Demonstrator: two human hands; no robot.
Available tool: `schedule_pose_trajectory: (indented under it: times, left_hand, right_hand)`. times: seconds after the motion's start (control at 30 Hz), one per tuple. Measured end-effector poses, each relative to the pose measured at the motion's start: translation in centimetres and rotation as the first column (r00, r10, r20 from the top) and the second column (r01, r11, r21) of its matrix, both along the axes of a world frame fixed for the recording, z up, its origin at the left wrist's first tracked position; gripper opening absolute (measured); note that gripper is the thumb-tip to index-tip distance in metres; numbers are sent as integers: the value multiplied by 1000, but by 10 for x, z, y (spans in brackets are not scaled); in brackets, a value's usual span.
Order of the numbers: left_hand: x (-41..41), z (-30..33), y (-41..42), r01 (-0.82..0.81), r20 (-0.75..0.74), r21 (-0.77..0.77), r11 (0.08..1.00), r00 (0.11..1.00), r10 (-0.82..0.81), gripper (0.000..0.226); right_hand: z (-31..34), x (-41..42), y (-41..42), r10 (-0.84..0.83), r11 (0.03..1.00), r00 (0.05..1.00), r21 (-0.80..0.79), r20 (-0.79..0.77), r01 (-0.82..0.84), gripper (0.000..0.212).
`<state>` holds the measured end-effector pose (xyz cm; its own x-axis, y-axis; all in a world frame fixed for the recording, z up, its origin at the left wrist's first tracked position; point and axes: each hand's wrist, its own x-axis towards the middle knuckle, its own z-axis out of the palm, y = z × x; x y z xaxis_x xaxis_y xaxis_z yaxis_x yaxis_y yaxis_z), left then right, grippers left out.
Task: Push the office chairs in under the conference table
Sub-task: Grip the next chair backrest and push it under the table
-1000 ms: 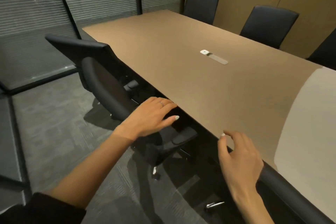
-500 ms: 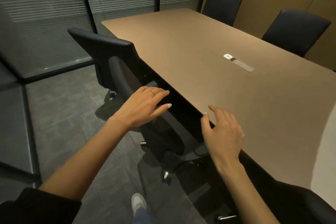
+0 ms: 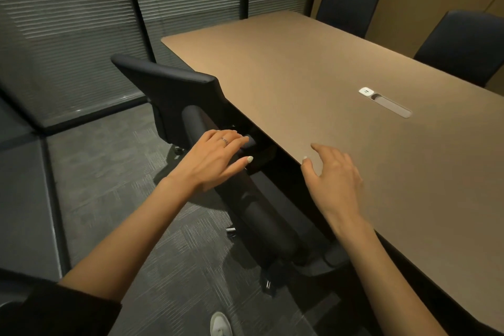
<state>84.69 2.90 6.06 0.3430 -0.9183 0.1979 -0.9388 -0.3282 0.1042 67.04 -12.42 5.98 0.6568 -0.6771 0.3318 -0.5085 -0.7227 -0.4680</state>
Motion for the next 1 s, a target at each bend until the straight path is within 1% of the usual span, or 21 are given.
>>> schedule_pose_trajectory:
  times: [0.13,0.37,0.57,0.77,0.83,0.87,1.0]
  left_hand:
    - [37,-1,-5,30,3,30,999,1000,-30,70]
    - [86,-9,-9,63,-4,40,997,998,-63,67]
    - [113,-27,-13,119,4,54,991,993,-120,64]
    - [139,-40,-19,224,5,79,971,974,-225,69]
    - [149,-46,-27,296,-8,108,949,955,-297,73]
    - [151,-50,-28,312,-13,114,943,950,-312,74]
    - [166,-60,-38,429,-69,145,892,903,-423,82]
  right_hand:
    - [-1,31,-2,-18,999,999,28,-28,19,39]
    - [-4,73,-1,-42,997,996,62,-84,47,42]
    - [-14,89,6,-73,993,983,83,-167,88,44]
    - [-22,101,13,-140,981,966,101,-217,165,47]
    - [-25,104,19,-200,969,952,101,-230,227,48]
    - [-27,104,22,-201,968,948,100,-247,231,49]
    - [-42,107,39,-288,931,903,126,-318,341,51]
